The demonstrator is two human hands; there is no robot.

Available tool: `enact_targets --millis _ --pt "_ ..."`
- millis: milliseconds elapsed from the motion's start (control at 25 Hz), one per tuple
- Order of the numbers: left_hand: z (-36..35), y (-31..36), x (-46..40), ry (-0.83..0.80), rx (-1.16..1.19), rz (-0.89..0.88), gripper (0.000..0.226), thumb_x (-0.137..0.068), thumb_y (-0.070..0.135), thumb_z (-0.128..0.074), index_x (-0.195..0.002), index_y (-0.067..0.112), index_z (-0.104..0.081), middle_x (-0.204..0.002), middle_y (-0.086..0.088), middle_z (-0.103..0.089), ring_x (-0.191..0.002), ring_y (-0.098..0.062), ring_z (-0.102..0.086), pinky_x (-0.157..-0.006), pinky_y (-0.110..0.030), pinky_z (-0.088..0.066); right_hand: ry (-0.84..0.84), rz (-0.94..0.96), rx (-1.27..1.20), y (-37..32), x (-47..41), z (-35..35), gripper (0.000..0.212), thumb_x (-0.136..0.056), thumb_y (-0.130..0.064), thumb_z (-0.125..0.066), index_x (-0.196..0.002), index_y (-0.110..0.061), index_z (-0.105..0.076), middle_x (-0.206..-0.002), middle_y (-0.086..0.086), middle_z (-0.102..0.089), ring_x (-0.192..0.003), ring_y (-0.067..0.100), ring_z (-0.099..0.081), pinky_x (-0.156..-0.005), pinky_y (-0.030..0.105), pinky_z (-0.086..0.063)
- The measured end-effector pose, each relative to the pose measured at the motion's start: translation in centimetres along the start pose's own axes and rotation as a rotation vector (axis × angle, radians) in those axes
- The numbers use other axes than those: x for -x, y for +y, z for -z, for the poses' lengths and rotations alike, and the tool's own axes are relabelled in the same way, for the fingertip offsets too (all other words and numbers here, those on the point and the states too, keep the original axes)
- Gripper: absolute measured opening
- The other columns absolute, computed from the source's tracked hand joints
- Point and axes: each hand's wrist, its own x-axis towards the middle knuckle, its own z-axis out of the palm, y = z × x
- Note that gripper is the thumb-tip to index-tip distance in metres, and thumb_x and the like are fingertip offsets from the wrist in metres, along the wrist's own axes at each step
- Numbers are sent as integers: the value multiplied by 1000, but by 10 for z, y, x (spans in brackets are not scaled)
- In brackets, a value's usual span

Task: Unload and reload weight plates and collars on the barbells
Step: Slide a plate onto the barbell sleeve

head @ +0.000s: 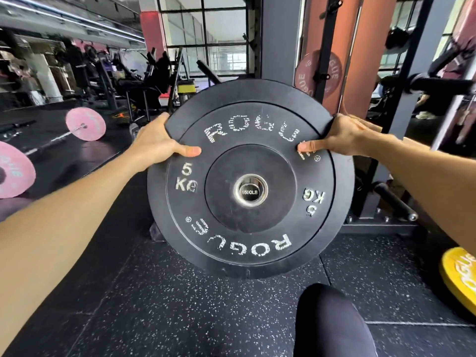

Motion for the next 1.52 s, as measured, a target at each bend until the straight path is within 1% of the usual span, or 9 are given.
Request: enact_targets --millis 120,240,440,640,800,960,1160,1360,1520 --pt "-5 -8 0 -11 9 5 71 -31 61 -91 -88 39 -54 -79 36 -60 -72 18 -54 -60 -18 -37 -15 41 -92 0 -2 -11 97 -36 -82 -77 -107 -17 -72 -103 1 -74 -101 20 -66 -93 35 -51" --pt "-9 -11 -4 10 28 -25 72 -33 60 -92 -89 37 -53 -75 46 -53 -69 27 -48 -61 -19 -37 45 58 -95 5 -7 -17 106 -36 -82 -76 -121 -20 -63 -114 0 -68 -112 22 -60 -95 33 -46" --pt "-11 -18 -3 35 47 -82 67 -37 56 -92 -86 39 -50 -79 51 -50 -73 30 -45 -63 -18 -37 210 76 -134 13 -2 -30 110 -41 -75 -80 -125 -11 -52 -128 7 -60 -123 28 -52 -88 28 -38" --pt "-12 -24 0 61 86 -105 80 -33 62 -91 -97 34 -53 -86 34 -60 -77 26 -49 -66 -18 -38 206 76 -115 14 -2 -30 113 -41 -77 -80 -129 -13 -48 -129 7 -60 -125 29 -52 -88 30 -37" --pt "-10 -21 9 62 84 -151 79 -32 65 -88 -97 39 -50 -88 42 -59 -82 28 -49 -68 -15 -38 255 20 -96 16 10 -33 101 -37 -82 -78 -105 -17 -43 -110 6 -59 -114 28 -53 -79 31 -32" --pt "-15 -16 13 78 58 -151 75 -36 61 -90 -92 44 -44 -94 28 -65 -107 -6 -57 -92 -39 -46 293 -16 -146 14 19 -38 104 -27 -90 -73 -99 -24 -36 -105 0 -53 -105 23 -51 -77 34 -36" --pt "-27 -23 -14 103 4 -104 99 -46 57 -89 -127 23 -43 -118 6 -64 -124 -31 -49 -109 -59 -23 247 -80 -170 6 -4 -44 118 -20 -88 -73 -110 -19 -38 -127 14 -55 -120 34 -51 -91 44 -45" --pt "-49 -26 -58 131 -13 -23 74 -51 53 -89 -102 33 -40 -92 18 -59 -107 -28 -49 -93 -48 -21 181 -106 -180 16 -54 -50 144 -17 -90 -71 -133 -14 -34 -139 14 -50 -130 34 -47 -103 48 -44" --pt "-74 -33 -106 184 -25 14 77 -54 49 -90 -108 34 -38 -111 10 -58 -113 -28 -49 -86 -47 -16 206 -87 -211 33 -104 -63 129 -25 -85 -75 -124 -14 -35 -135 14 -52 -125 36 -50 -93 43 -44"
